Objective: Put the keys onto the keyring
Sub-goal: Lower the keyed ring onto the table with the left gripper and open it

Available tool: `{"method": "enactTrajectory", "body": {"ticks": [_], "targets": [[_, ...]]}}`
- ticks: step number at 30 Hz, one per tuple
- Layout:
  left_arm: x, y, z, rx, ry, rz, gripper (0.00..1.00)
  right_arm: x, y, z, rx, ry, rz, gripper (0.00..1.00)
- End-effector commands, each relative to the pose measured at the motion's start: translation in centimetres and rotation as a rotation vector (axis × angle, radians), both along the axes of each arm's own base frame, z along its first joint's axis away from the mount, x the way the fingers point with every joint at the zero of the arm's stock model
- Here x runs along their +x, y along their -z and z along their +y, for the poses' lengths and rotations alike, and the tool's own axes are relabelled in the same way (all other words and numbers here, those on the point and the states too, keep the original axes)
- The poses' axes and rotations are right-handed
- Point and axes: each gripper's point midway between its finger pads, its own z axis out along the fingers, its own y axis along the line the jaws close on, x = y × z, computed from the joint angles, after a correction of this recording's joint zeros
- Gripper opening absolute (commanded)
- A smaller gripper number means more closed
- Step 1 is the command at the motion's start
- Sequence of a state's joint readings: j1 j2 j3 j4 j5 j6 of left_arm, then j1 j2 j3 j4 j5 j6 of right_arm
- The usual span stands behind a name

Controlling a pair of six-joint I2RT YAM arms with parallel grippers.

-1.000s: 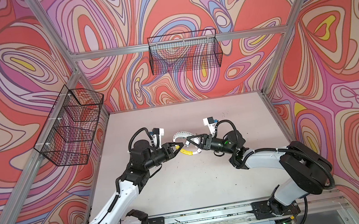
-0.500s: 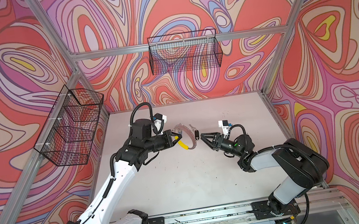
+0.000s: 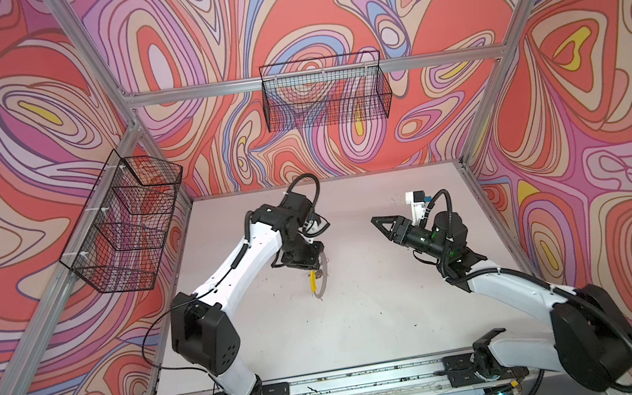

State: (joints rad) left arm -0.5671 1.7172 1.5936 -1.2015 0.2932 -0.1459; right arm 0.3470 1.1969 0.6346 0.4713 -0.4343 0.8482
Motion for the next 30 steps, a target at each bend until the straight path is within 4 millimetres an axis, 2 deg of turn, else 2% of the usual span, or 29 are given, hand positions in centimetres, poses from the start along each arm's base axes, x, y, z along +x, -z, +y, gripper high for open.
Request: {"method": "enactTrajectory", "body": {"ticks": [1, 5, 8, 14, 16, 19, 23, 26, 30], "targets": [[-2.1, 0.8, 0.4, 0.161, 0.156, 0.049, 0.0, -0.3, 3.8, -2.3, -0.254, 0.075, 0.093, 0.52], [-2.9, 2.0, -0.1, 0.339, 0.291, 0.082, 0.0, -0.3, 4.8, -4.5, -0.357, 0.163, 0.147, 0.51], [-4.8, 2.6, -2.4, 0.331, 0.383, 0.12, 0.0, -0.2, 6.0, -6.3, -0.422, 0.221, 0.2, 0.5], [-9.7, 3.2, -5.3, 0.335, 0.57, 0.174, 0.0, -1.0, 5.2, -9.3, -0.466, 0.326, 0.199, 0.5], [-10.5, 3.6, -5.7, 0.365, 0.609, 0.178, 0.0, -1.1, 5.3, -10.0, -0.49, 0.351, 0.21, 0.5], [-10.5, 4.7, -6.1, 0.409, 0.642, 0.189, 0.0, -1.3, 6.0, -11.3, -0.549, 0.401, 0.236, 0.5], [-9.0, 5.9, -6.7, 0.448, 0.699, 0.158, 0.0, -1.8, 6.7, -13.1, -0.62, 0.464, 0.262, 0.5], [-7.6, 6.7, -7.4, 0.473, 0.769, 0.119, 0.0, -1.9, 7.2, -13.4, -0.646, 0.464, 0.269, 0.5], [-7.4, 8.0, -7.9, 0.463, 0.876, 0.141, 0.0, -1.8, 8.0, -13.7, -0.674, 0.46, 0.289, 0.5]]}}
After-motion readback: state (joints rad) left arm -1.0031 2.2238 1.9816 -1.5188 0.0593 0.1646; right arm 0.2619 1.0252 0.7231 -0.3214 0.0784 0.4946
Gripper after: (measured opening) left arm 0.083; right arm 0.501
